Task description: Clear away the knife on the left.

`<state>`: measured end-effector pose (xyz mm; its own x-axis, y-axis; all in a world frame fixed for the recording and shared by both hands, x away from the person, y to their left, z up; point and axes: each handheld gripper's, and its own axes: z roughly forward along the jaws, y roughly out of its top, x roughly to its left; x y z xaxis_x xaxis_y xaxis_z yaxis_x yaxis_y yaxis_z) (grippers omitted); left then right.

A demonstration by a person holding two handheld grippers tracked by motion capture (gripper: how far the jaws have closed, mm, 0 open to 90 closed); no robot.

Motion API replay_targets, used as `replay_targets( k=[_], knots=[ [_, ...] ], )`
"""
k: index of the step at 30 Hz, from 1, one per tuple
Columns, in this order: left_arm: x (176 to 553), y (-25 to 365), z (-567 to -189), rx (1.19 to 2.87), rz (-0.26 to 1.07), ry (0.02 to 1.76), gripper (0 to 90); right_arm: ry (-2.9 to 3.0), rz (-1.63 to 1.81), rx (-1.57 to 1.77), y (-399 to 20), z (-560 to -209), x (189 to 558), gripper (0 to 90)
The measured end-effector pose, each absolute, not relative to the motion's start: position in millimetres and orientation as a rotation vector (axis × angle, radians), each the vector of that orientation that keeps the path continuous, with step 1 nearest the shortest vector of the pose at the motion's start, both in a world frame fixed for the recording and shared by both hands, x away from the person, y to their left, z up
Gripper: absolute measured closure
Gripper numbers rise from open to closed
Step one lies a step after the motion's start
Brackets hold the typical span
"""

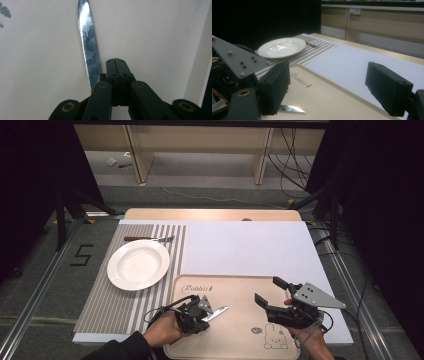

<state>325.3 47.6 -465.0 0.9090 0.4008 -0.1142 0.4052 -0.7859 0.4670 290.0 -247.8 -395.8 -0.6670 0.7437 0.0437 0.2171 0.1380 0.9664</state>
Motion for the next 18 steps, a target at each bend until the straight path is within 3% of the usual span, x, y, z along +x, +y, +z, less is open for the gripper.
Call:
replay_targets(
  k=[18],
  knots=[
    [335.0, 62.0, -463.2, 2.596, -0.031, 0.655, 89.6, 1.969, 1.551, 0.920, -248.0, -395.6, 289.9, 21.1]
  ],
)
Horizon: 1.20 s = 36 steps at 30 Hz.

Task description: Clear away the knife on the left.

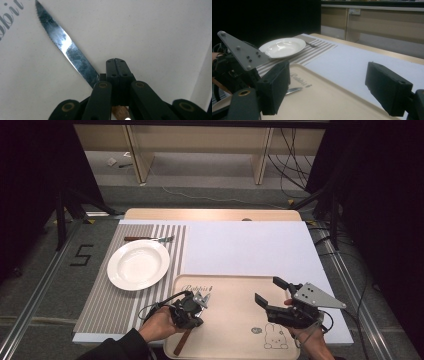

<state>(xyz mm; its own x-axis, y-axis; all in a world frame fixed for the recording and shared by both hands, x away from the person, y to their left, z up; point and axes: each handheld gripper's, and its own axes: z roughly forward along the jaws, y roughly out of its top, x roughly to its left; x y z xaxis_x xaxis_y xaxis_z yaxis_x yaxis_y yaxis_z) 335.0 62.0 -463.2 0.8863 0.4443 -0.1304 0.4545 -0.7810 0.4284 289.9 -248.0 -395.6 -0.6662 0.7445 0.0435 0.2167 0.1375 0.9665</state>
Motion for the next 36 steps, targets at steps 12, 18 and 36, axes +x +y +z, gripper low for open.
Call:
replay_targets(
  k=[12, 18, 36],
  knots=[
    [334.1, 70.6, -461.1, 2.649, -0.080, 0.657, 89.6, 1.965, 1.553, 0.917, -248.2, -395.4, 289.8, 21.2],
    [336.1, 79.2, -460.1, 2.670, -0.064, 0.680, 89.6, 1.967, 1.551, 0.916, -248.1, -395.3, 289.8, 21.3],
    [339.7, 86.8, -459.1, 2.686, -0.053, 0.721, 89.7, 1.969, 1.548, 0.911, -247.9, -395.3, 289.6, 21.4]
  ],
)
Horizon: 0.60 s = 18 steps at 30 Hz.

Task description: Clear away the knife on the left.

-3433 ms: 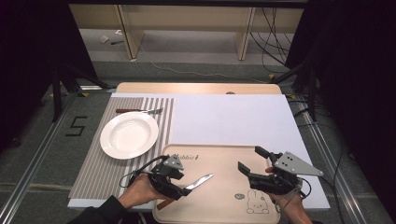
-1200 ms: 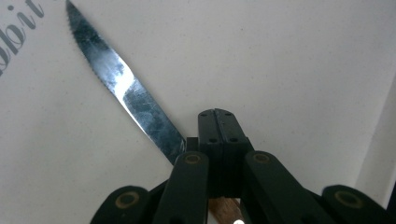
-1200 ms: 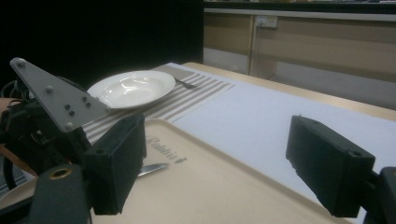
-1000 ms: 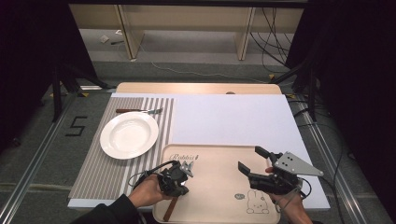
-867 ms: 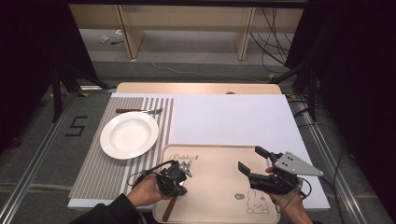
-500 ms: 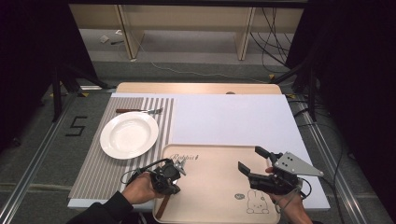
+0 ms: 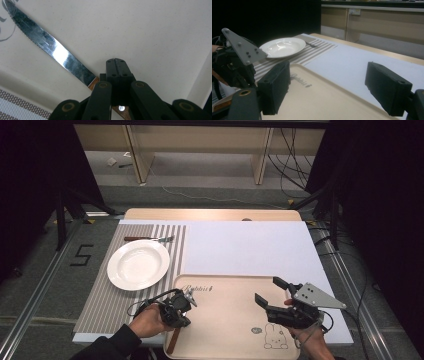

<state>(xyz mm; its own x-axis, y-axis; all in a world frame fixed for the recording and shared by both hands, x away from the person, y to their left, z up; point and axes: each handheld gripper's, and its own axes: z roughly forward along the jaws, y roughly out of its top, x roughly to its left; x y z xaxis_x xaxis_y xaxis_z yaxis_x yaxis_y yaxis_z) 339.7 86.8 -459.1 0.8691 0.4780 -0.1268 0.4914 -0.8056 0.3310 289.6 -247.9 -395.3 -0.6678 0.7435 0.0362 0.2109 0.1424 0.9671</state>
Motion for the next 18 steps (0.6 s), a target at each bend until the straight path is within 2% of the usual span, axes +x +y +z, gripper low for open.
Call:
replay_targets(
  k=[18],
  knots=[
    [343.6, 94.9, -458.5, 2.702, -0.062, 0.749, 89.7, 1.970, 1.546, 0.911, -247.8, -395.4, 289.7, 21.4]
  ],
)
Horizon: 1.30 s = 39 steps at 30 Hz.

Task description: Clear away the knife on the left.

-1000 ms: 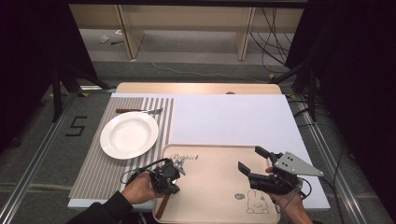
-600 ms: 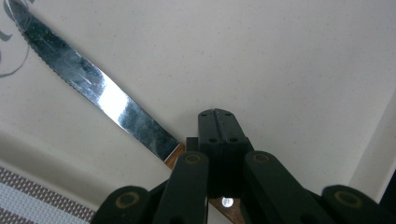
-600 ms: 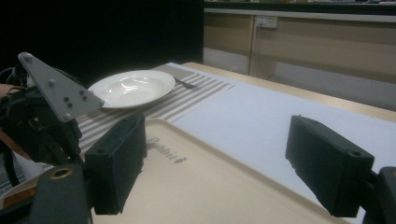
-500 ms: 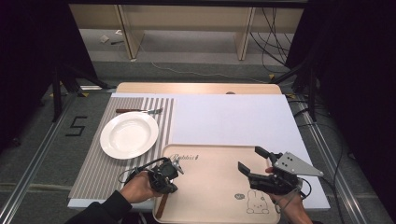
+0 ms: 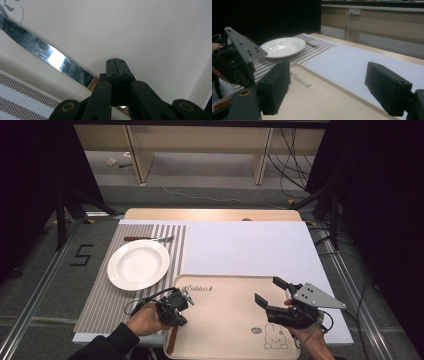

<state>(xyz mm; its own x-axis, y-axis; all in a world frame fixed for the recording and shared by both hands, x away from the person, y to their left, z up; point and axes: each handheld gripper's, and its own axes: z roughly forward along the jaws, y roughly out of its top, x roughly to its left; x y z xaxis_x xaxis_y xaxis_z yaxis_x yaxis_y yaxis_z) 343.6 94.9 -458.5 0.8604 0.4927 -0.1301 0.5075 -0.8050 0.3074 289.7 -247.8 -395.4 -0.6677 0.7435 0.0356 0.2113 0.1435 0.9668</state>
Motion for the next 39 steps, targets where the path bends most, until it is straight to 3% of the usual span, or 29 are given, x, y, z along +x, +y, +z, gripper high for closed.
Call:
replay_targets(
  k=[29, 35, 39],
  knots=[
    [345.4, 104.4, -457.4, 2.700, -0.081, 0.782, 89.2, 1.971, 1.547, 0.910, -247.7, -395.4, 289.6, 21.4],
    [344.9, 104.5, -456.0, 2.686, -0.092, 0.764, 83.7, 1.971, 1.547, 0.909, -247.7, -395.3, 289.6, 21.5],
    [344.2, 106.2, -450.8, 2.637, -0.127, 0.738, 70.9, 1.972, 1.547, 0.909, -247.7, -395.4, 289.7, 21.5]
  ],
)
